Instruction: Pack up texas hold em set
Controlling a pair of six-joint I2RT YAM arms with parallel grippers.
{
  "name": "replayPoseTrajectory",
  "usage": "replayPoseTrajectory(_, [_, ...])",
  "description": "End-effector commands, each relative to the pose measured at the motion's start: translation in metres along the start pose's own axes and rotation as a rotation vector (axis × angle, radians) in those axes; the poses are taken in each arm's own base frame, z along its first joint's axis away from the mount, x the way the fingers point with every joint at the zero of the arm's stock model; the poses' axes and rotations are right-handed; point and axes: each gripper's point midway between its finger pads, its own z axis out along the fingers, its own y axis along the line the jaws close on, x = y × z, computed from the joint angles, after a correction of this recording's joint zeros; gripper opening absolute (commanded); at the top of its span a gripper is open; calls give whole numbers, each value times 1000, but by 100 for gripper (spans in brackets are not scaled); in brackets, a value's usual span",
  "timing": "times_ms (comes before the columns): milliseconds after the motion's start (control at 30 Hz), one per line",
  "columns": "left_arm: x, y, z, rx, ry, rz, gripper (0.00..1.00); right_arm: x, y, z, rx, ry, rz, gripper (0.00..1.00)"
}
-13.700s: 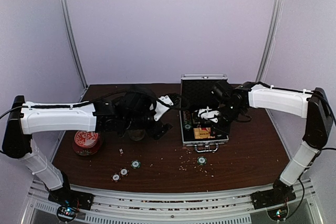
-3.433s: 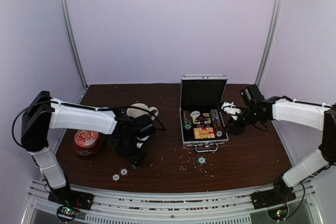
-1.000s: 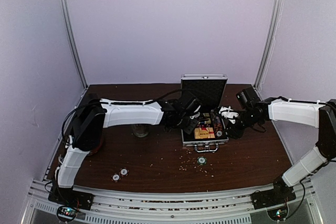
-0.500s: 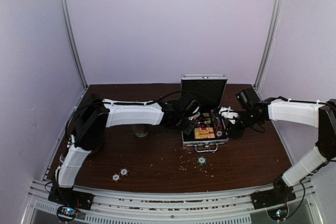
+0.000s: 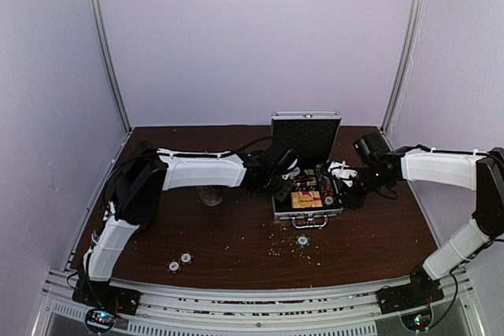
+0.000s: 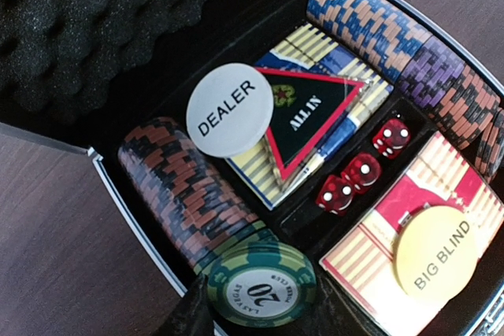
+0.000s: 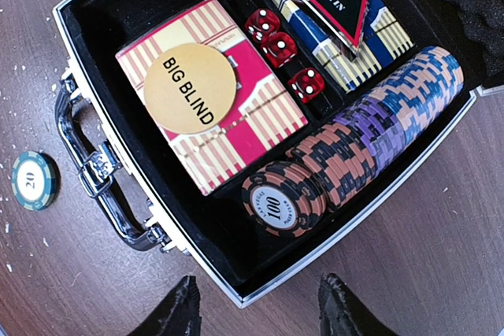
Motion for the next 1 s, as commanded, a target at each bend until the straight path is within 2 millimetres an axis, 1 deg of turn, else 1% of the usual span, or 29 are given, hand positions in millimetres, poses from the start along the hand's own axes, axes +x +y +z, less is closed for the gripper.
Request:
replayPoseTrajectory(0, [-10, -4, 9, 22, -38, -13, 39, -3, -3, 0, 9, 12, -15, 52])
replayPoseTrajectory(167, [-13, -2, 4, 21, -44, -23, 50, -2, -2, 1, 6, 16, -15, 53])
replayPoseTrajectory(267, [-14, -1, 0, 16, -48, -27, 53, -2, -2, 1, 6, 16, -16, 53])
replayPoseTrajectory(500, [-9, 3, -2, 6, -37, -20, 54, -2, -1, 1, 2, 18, -17, 53])
replayPoseTrajectory(667, [-7, 9, 0, 2, -25, -27, 54, -1, -1, 1, 0, 21, -16, 53])
replayPoseTrajectory(967, [-10, 14, -9, 11, -12, 5, 57, 0, 0, 3, -7, 29, -17, 53])
